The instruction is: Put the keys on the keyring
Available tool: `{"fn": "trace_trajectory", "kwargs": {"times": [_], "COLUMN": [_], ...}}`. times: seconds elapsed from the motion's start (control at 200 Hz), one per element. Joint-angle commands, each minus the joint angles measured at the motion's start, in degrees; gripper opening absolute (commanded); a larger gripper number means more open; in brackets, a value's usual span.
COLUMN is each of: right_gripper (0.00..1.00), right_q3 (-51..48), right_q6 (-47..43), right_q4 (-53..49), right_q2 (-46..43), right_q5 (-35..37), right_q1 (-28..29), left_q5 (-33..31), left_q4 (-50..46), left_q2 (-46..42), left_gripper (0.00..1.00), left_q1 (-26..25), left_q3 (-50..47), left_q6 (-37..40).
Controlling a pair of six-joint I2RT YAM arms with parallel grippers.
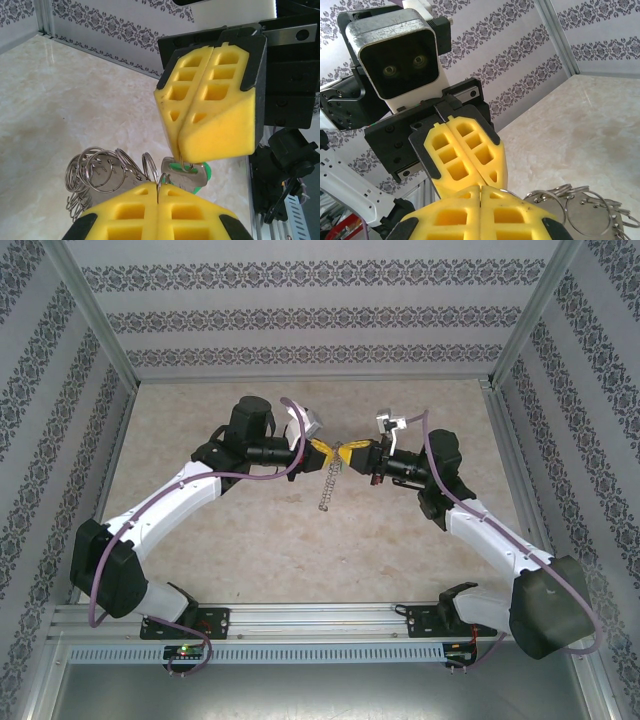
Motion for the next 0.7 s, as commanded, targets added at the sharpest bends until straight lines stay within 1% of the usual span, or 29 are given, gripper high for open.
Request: {"fn": "trace_trajectory", "kwargs": {"times": [0.0, 0.445, 0.58, 0.695], "right_gripper": [0.00, 0.00, 0.00, 0.00], "right_q3": [0.29, 1.01, 0.76, -0.32], "right_q6": [-2.13, -2.88, -5.02, -8.04], "right_q4": [0.77, 0.40, -1.93, -4.42], "right_q2": [0.37, 2.15, 1.75, 0.88], "right_q5": [0.96, 2.70, 5.34, 9.28], "right_q1": [1.01, 2.27, 2.57, 2.92], "left_q5": [2.13, 2.69, 3.43, 4.42], "left_q4": [1.38, 1.74, 3.01, 6.06], "left_q2": [0.07, 0.52, 0.23, -0.25], "left_gripper": [0.00, 0.00, 0.00, 0.00], "left_q1": [-0.91, -2.04, -2.22, -2.22], "left_q3": [1.91, 2.79, 2.61, 1.81], "left_q6": [0.16, -0.36, -1.29, -3.53]}}
